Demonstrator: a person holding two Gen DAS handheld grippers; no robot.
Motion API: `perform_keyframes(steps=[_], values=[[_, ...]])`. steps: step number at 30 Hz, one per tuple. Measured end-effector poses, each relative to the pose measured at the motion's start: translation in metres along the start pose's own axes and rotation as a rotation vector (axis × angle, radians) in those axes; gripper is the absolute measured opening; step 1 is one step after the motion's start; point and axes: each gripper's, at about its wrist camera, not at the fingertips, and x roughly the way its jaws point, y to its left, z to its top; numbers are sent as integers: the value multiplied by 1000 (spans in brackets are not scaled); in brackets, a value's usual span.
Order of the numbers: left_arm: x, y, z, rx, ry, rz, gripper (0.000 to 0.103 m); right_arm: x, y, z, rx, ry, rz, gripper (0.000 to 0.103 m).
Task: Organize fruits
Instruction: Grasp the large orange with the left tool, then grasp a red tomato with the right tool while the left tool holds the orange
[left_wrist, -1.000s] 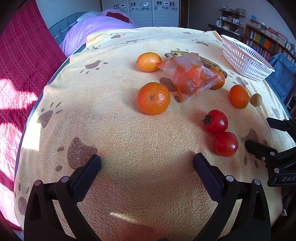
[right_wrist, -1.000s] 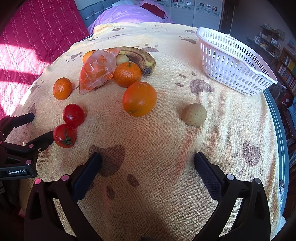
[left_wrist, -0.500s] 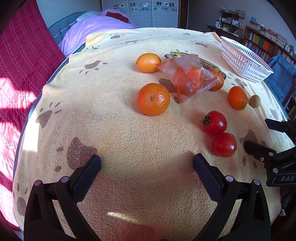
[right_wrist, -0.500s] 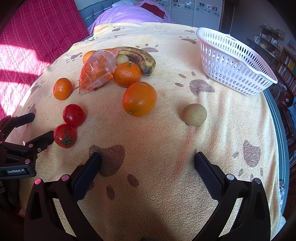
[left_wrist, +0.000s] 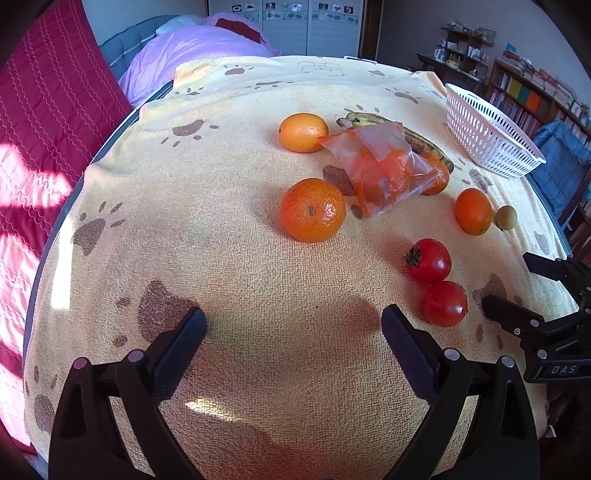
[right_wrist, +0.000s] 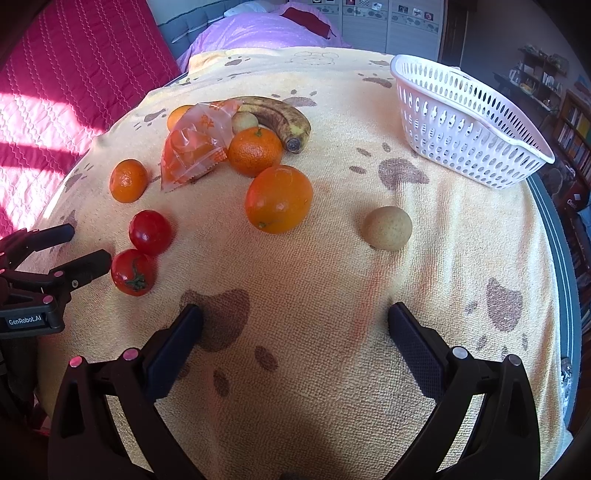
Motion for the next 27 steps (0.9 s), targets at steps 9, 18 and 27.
perform_keyframes(steps=[9,18,27], values=[[-7,-3,33,10,-75,12,84,0,-2,0,13,-10,19,101],[17,2,51,-4,-65,-57,56,-3,-5,-3,15,-15,22,101],[26,7,46,-20,-78,-153,40,-11,-2,-4,-1,-46,36,101]])
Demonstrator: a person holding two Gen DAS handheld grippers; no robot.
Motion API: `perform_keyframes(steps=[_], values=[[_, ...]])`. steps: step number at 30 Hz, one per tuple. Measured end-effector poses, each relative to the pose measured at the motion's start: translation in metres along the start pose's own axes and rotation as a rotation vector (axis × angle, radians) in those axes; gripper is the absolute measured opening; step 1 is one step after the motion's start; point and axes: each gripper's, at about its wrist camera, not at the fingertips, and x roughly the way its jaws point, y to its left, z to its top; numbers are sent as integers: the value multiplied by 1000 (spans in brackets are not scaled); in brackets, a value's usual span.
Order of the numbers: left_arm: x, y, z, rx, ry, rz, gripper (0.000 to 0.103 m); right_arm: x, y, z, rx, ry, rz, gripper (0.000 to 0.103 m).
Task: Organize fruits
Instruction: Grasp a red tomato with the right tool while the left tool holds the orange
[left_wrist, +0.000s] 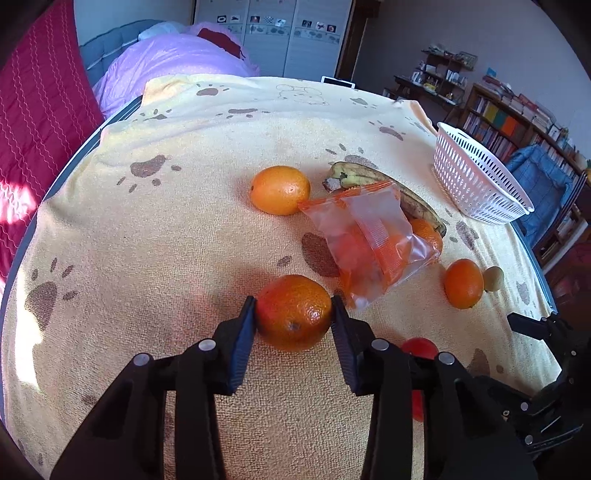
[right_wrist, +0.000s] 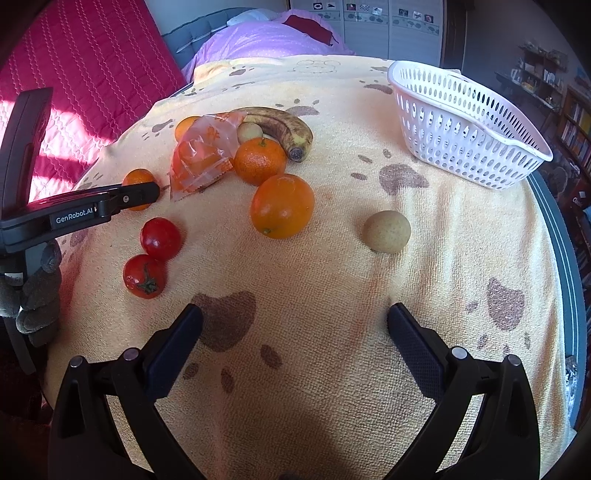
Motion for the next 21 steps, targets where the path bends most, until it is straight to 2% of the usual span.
perform_keyframes(steps=[3,7,9,11,13,21], values=[[-6,6,-1,-30,-31,-10,40,-8,9,2,-31,-21,15,101],[-14,14,-3,-75,-68,-13,40,-13,34,6,-67,-37,103,101],[-15,17,-3,-95,-75,-6,40,-12,50,9,-113,-43,120,100],[-16,20,-3,-112,-78,-4,40,-9,64,12,-152,-34,139,90],[-16,22,-3,-124,-74,-1,40,-2,72,17,-165,-12,160,72],[-14,26,-4,-141,-62,-2,40,17,86,28,-189,26,201,48]])
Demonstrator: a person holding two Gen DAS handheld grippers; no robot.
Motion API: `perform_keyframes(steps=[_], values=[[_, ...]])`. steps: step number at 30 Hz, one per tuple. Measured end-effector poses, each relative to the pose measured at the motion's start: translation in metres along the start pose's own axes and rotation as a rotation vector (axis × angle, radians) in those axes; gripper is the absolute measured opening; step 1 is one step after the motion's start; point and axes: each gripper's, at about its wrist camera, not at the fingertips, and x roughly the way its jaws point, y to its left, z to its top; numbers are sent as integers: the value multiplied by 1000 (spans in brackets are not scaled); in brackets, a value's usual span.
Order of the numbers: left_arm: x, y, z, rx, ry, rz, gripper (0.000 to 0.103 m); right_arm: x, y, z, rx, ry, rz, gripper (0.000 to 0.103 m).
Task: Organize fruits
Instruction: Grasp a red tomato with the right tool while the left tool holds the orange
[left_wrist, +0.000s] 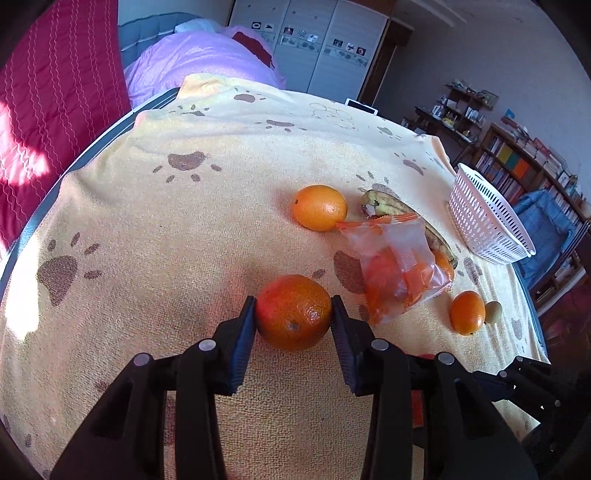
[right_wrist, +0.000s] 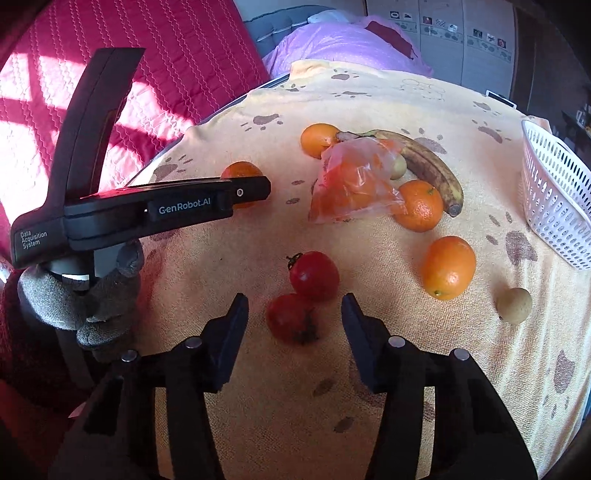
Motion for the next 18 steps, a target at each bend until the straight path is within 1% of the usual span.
perform_keyframes(steps=[2,4,5,7,13,18], values=[[1,1,0,-4,3,-1,40,4,1,0,-6,12,-5,44],[2,2,1,-8,6,-2,40,6,-2,-1,2,21,-16,34],[2,3,1,-9,8,-2,40,5,-3,-1,10,19,-12,33],[3,3,0,-12,10,-3,40,2,-6,-1,18,12,-5,28],[2,3,1,-12,5,0,40,-7,-10,-4,24,4,-4,28],[2,3,1,-12,-3,5,40,-23,-18,-3,50,-36,-8,28]])
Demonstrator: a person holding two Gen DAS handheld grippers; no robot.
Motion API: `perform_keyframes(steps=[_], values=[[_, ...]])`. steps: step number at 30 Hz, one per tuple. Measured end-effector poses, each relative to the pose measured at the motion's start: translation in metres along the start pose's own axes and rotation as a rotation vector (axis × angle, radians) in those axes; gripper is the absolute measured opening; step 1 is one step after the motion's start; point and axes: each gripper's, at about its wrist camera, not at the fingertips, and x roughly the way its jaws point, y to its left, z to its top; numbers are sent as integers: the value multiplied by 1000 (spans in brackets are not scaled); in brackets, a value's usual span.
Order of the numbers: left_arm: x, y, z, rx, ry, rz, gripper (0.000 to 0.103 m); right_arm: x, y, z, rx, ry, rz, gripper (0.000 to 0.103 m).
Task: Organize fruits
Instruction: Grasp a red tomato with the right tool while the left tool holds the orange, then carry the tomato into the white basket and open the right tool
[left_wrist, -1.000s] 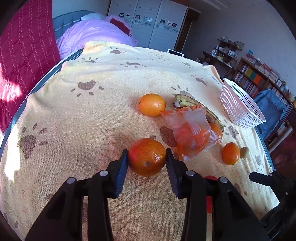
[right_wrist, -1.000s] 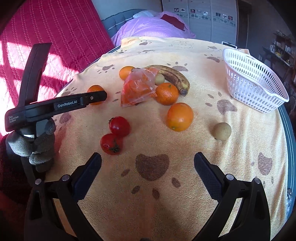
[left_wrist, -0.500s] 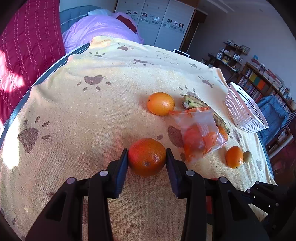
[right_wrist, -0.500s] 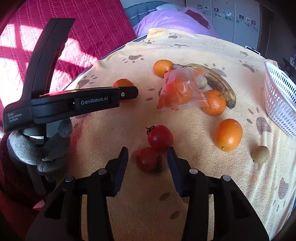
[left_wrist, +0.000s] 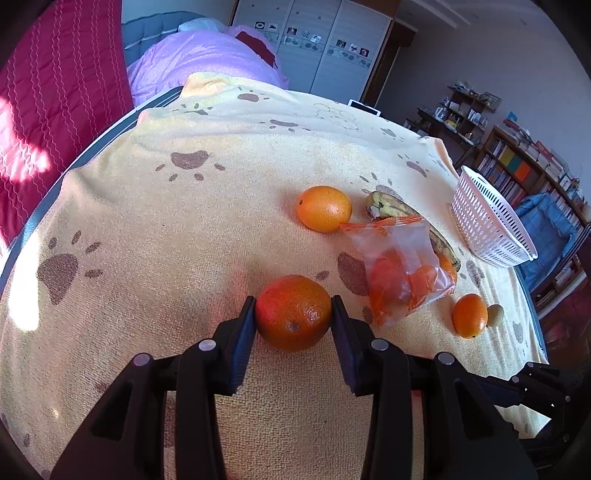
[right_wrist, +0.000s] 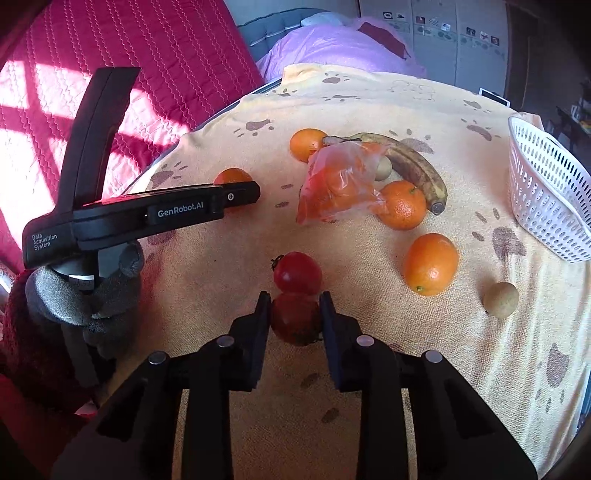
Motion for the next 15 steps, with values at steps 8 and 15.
perform_keyframes(steps=[8,15], values=[[-3,-1,0,5,-15,10,40,-27,-26,14,58,-89,-42,28],[-4,-4,0,12,-21,25,40,-61,-75,32,155,-204,-127,28]])
